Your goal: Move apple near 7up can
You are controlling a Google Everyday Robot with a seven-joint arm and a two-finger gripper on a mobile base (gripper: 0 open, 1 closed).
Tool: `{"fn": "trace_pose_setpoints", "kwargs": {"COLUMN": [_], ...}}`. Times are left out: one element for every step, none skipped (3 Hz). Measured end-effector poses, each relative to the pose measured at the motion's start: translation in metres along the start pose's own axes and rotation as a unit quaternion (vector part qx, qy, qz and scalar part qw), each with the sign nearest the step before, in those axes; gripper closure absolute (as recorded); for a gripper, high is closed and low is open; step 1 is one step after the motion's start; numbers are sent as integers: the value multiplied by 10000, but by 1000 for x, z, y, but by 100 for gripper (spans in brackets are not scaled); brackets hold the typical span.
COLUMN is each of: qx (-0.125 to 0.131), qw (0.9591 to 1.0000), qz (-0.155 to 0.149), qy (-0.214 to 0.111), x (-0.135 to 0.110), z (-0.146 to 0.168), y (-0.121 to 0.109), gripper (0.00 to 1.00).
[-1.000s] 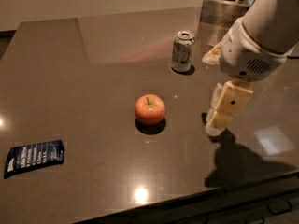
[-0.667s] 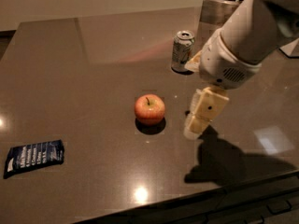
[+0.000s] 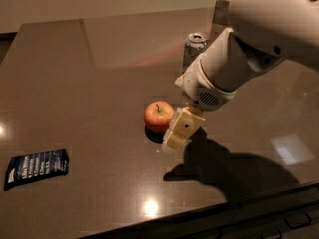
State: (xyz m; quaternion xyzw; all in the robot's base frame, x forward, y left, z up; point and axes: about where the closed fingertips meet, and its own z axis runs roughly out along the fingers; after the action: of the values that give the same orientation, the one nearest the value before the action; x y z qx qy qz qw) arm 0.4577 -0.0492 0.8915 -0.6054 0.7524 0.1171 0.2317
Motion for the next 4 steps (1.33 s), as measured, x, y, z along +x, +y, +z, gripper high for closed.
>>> {"fn": "trace_pose_setpoints", "kwargs": {"qx": [-12, -60, -85, -90], "qw": [10000, 9999, 9999, 9997], "qz": [-5, 13, 41, 159], "qy": [-82, -139, -145, -154], "x": [-11, -18, -22, -22], "z": [28, 42, 52, 54], "y": [4, 6, 4, -3], "gripper": [0, 0, 18, 42]}}
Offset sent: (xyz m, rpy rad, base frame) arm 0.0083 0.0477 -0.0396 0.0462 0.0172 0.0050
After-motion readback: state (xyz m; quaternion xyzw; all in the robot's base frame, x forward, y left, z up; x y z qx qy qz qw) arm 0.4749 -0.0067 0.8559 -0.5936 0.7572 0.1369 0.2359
